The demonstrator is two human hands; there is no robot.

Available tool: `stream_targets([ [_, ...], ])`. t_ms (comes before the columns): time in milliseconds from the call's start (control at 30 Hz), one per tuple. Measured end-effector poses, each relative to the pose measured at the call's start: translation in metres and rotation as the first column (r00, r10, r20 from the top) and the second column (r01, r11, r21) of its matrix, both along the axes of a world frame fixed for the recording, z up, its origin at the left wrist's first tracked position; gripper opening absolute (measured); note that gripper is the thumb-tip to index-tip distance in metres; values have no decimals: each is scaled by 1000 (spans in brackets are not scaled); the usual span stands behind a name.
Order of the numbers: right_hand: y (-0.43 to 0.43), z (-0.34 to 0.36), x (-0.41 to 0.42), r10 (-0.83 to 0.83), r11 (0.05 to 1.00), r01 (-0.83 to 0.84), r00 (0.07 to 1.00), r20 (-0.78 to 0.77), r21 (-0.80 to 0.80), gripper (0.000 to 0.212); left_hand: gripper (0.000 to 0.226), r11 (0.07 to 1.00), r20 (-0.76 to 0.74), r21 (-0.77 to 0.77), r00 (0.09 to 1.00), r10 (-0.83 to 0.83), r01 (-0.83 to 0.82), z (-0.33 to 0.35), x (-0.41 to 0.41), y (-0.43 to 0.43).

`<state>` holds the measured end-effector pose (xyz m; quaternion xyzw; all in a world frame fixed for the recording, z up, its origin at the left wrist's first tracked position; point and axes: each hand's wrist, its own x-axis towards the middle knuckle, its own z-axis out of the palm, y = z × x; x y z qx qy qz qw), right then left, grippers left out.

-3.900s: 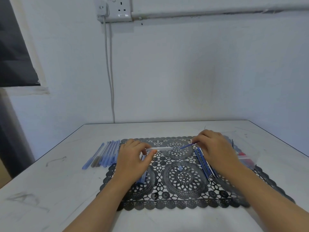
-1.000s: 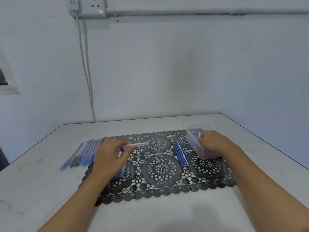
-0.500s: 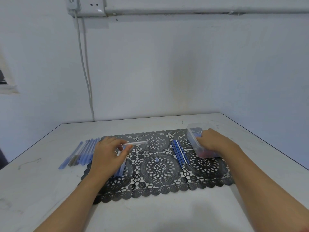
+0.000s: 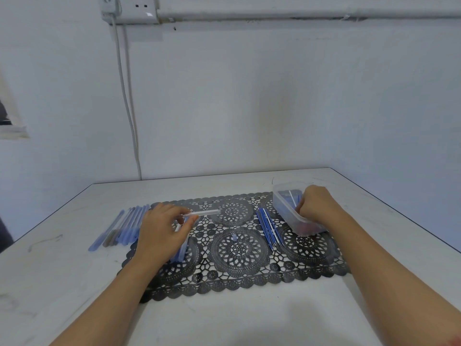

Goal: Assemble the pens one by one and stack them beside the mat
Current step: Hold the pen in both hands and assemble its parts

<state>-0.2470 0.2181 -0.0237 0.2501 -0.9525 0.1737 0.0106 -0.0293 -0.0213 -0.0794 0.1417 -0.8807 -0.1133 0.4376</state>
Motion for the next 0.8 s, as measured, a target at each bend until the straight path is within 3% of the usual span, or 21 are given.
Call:
stream_targets([
  [367,4,2,5,1,952,6,1000,22,-307,33,44,1000,0,8,1000,0,0,0,-1,0],
  [500,2,0,4,11,894,-16,1000,-14,-447,27,44,1000,-4,6,1000,1,-1,1,0,1],
  [600,0,3,8,43,853,-86,995,-94,-514,27,45,1000,-9,6,1000,0,0,2,0,3],
  [800,-7,7,27,183,818,-360,903,-389,-450,26,43,1000,-14,0,1000,-15,15,2,0,1],
])
